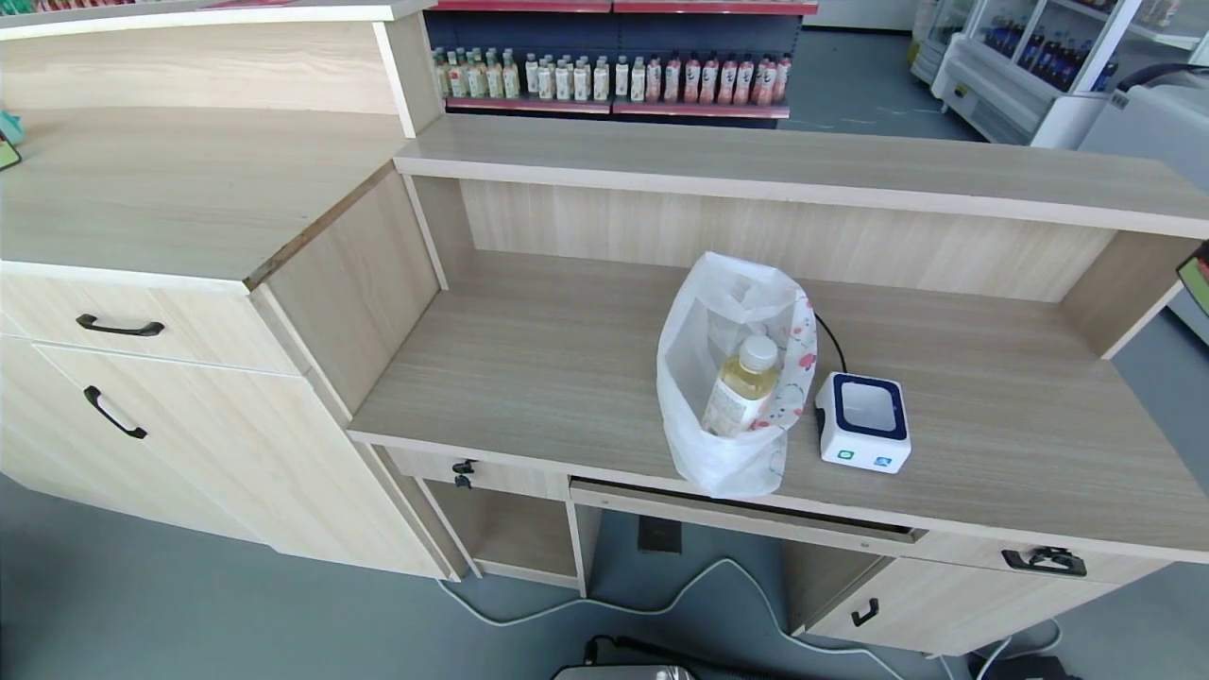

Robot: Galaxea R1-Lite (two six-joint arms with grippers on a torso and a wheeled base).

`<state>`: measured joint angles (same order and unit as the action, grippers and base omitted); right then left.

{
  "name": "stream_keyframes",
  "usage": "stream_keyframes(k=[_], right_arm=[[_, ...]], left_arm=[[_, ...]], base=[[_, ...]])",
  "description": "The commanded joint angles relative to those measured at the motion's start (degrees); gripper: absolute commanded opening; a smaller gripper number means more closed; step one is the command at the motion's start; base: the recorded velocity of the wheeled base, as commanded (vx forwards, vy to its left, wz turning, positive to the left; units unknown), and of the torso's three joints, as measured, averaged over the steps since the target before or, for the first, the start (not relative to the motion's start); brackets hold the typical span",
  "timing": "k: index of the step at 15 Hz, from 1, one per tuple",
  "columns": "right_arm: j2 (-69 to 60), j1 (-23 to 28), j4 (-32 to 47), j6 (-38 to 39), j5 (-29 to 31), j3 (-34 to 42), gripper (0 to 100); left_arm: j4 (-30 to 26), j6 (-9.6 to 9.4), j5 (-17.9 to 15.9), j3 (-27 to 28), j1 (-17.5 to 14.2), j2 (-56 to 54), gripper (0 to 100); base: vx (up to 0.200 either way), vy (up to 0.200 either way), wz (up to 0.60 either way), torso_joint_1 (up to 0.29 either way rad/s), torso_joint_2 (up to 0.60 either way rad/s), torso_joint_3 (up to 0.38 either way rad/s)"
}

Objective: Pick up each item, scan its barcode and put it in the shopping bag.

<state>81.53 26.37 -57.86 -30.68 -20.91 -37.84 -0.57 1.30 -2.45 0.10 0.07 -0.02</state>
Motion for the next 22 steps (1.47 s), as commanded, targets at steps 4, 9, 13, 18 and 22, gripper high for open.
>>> stream_keyframes(k=[4, 9, 13, 18, 22], right_arm=[[16.1, -10.3, -0.9, 18.3, 0.0, -8.1, 0], [28.9, -19.4, -0.6, 21.9, 0.0, -18.6, 0], [35.1, -25.0, -0.8, 21.8, -0.1, -22.1, 0], [43.8, -28.8, -0.2, 21.5, -0.1, -31.3, 0], [49.1, -31.2, 1.3, 21.7, -0.1, -37.0, 0]], left_arm=[[0.0, 0.01, 0.0, 0.0, 0.0, 0.0, 100], [0.0, 0.01, 0.0, 0.0, 0.0, 0.0, 100], [0.0, 0.01, 0.0, 0.0, 0.0, 0.0, 100], [0.0, 0.01, 0.0, 0.0, 0.0, 0.0, 100], [0.0, 0.01, 0.0, -0.1, 0.0, 0.0, 100]], base=[[0.000, 0.000, 0.00, 0.000, 0.00, 0.000], [0.000, 0.000, 0.00, 0.000, 0.00, 0.000], [0.000, 0.000, 0.00, 0.000, 0.00, 0.000], [0.000, 0.000, 0.00, 0.000, 0.00, 0.000], [0.000, 0.000, 0.00, 0.000, 0.00, 0.000]])
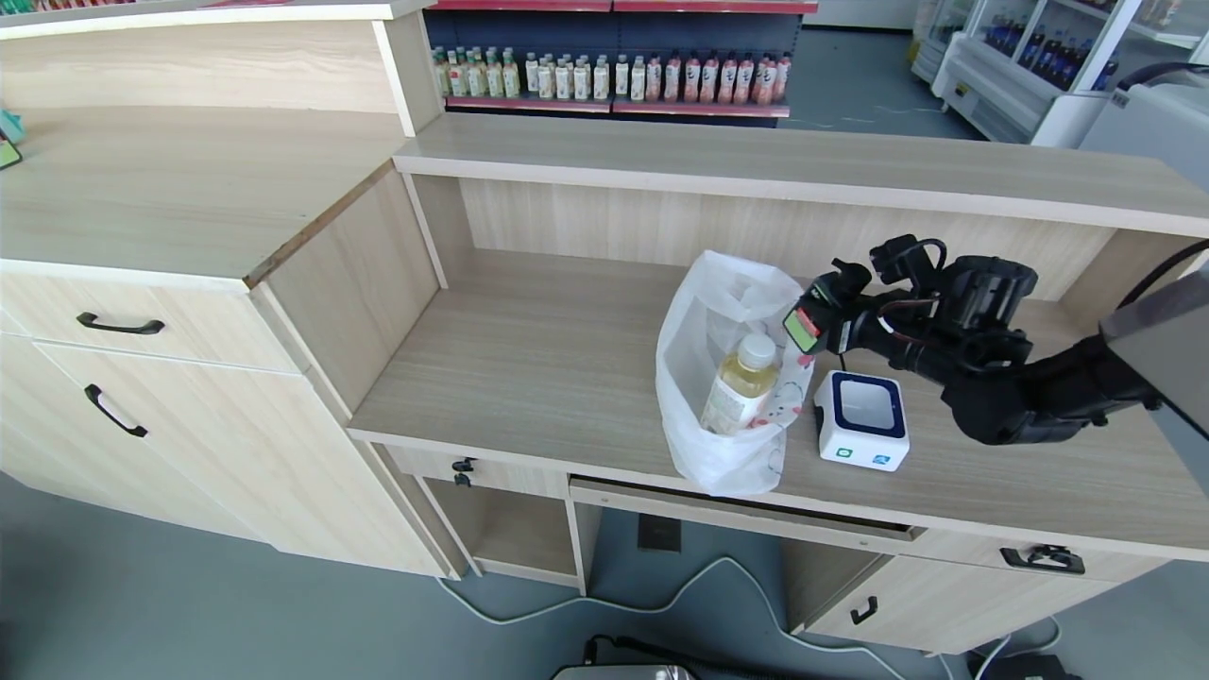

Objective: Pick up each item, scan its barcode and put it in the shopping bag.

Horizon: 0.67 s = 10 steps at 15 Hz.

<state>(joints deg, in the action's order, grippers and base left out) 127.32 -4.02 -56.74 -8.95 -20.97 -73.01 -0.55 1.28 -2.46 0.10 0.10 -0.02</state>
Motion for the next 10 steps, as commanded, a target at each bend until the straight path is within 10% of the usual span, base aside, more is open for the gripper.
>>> stream_keyframes(k=[1, 10], right_arm=[[4.8, -1.3, 0.2, 0.1, 0.0, -2.2, 0], [12.3, -4.3, 1.5, -0.1, 0.0, -7.8, 0]], left_arm=[[0.0, 0.04, 0.0, 0.0, 0.0, 0.0, 100], [0.0, 0.04, 0.0, 0.0, 0.0, 0.0, 100]], base=[[0.000, 0.000, 0.00, 0.000, 0.00, 0.000], [0.000, 0.000, 0.00, 0.000, 0.00, 0.000]])
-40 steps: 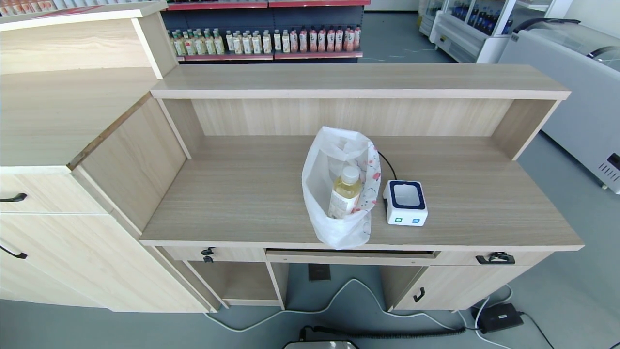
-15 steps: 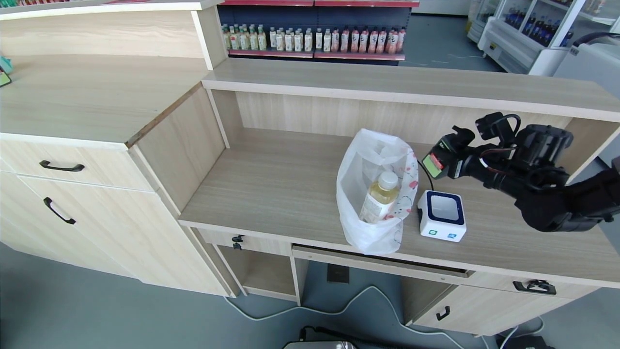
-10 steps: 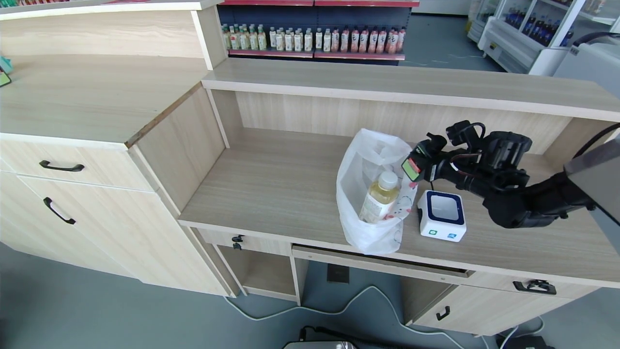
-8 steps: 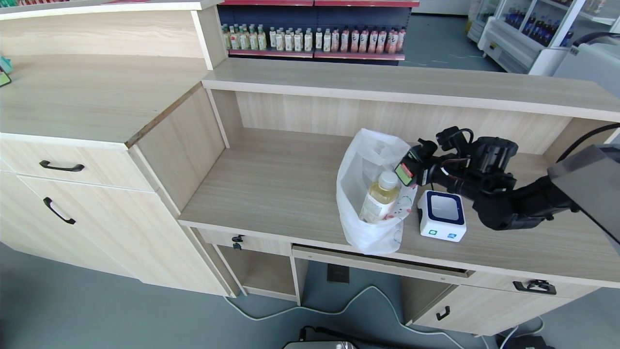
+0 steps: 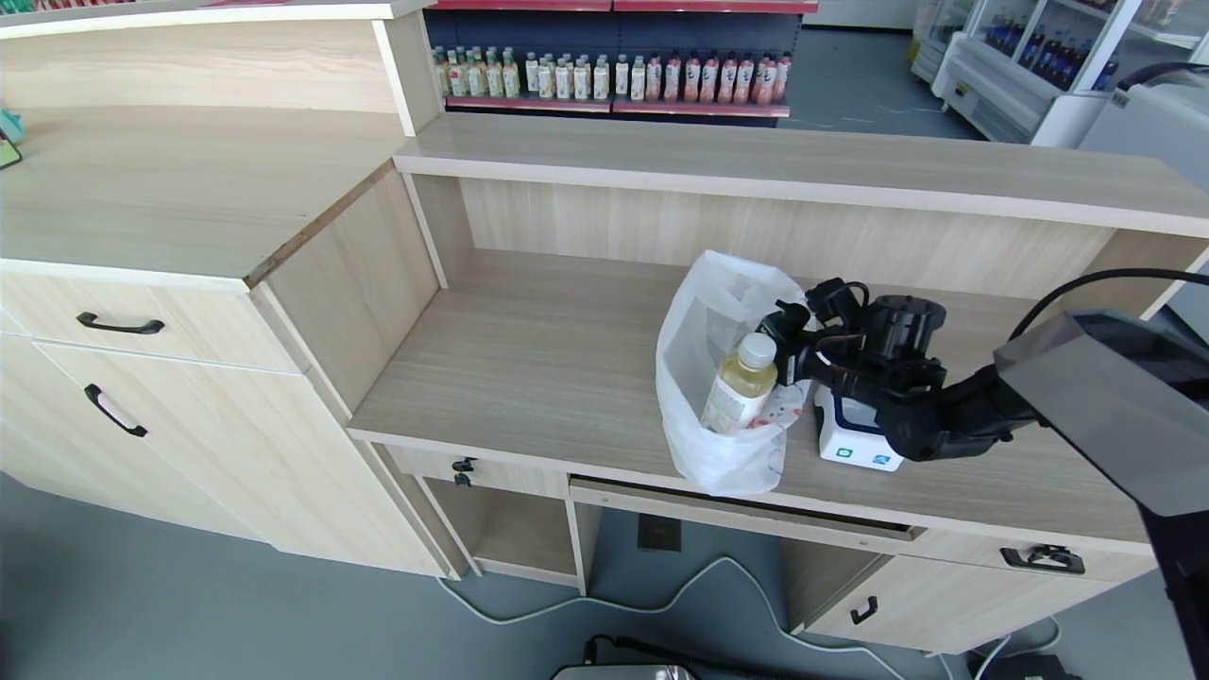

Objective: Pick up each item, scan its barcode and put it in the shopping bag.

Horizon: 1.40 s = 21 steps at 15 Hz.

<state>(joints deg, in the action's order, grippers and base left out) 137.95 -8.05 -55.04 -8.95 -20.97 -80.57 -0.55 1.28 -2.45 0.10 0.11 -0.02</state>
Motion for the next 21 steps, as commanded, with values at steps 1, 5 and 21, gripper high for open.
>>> stream_keyframes(k=[1, 5, 21], right_arm=[[1.6, -0.3, -0.2, -0.1, 0.0, -0.2, 0], [3.3, -0.3, 0.1, -0.2, 0.0, -0.3, 0], [-22.5, 1.3, 1.9, 0.6, 0.1, 16.5, 100]], left_arm=[[0.0, 0.04, 0.0, 0.0, 0.0, 0.0, 100], [0.0, 0.04, 0.0, 0.0, 0.0, 0.0, 100], [0.0, 0.04, 0.0, 0.0, 0.0, 0.0, 100]], base=[[0.000, 0.000, 0.00, 0.000, 0.00, 0.000], [0.000, 0.000, 0.00, 0.000, 0.00, 0.000], [0.000, 0.000, 0.00, 0.000, 0.00, 0.000]])
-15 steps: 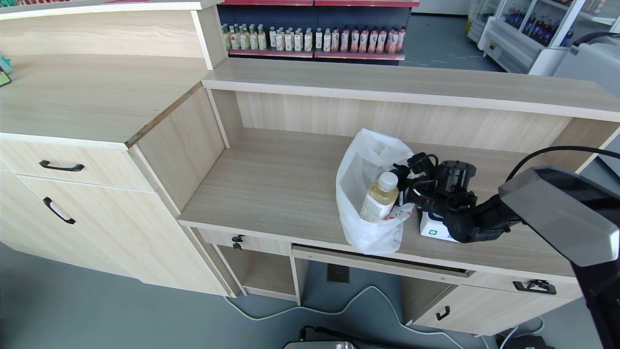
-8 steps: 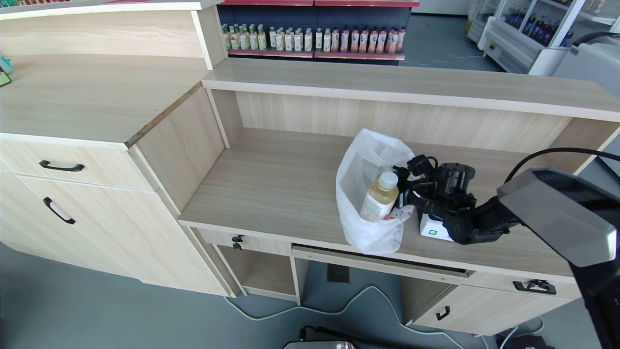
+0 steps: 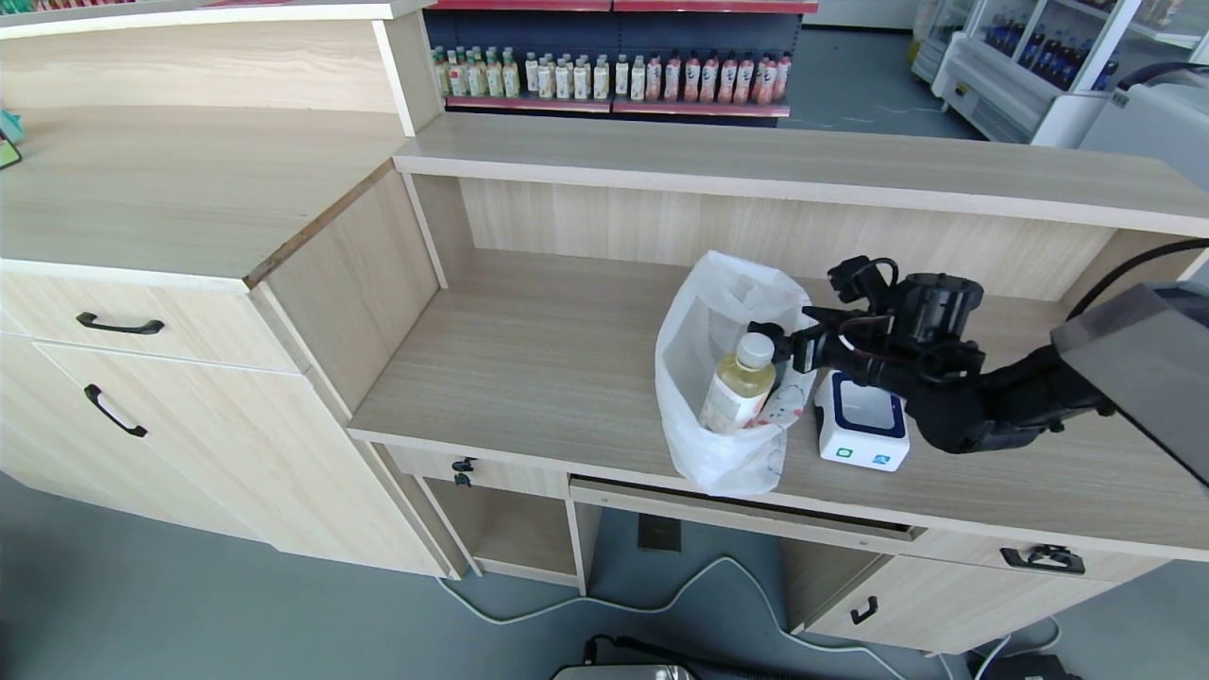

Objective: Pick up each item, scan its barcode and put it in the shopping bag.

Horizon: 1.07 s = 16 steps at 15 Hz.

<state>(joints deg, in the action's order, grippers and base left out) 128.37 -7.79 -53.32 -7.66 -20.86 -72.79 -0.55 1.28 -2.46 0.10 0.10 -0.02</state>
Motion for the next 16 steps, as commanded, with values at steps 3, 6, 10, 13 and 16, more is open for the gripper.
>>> stream_keyframes(k=[3, 6, 10, 13, 16], right_arm=[[-31.0, 6.9, 1.0, -9.7, 0.1, 26.2, 100], [-41.4, 12.3, 6.7, -10.7, 0.1, 31.0, 100], [-49.5, 20.7, 7.6, -14.6, 0.1, 39.6, 100], [-55.5, 23.4, 13.2, -14.8, 0.7, 41.7, 100], [-59.2, 24.3, 18.8, -15.3, 6.0, 42.5, 100]], left_arm=[[0.0, 0.04, 0.0, -0.1, 0.0, 0.0, 100], [0.0, 0.04, 0.0, -0.1, 0.0, 0.0, 100], [-0.1, 0.04, 0.0, 0.0, 0.0, 0.0, 100], [0.0, 0.04, 0.0, 0.0, 0.0, 0.0, 100], [-0.1, 0.04, 0.0, 0.0, 0.0, 0.0, 100]], base=[[0.000, 0.000, 0.00, 0.000, 0.00, 0.000], [0.000, 0.000, 0.00, 0.000, 0.00, 0.000], [0.000, 0.000, 0.00, 0.000, 0.00, 0.000], [0.000, 0.000, 0.00, 0.000, 0.00, 0.000], [0.000, 0.000, -0.40, -0.002, 0.00, 0.002]])
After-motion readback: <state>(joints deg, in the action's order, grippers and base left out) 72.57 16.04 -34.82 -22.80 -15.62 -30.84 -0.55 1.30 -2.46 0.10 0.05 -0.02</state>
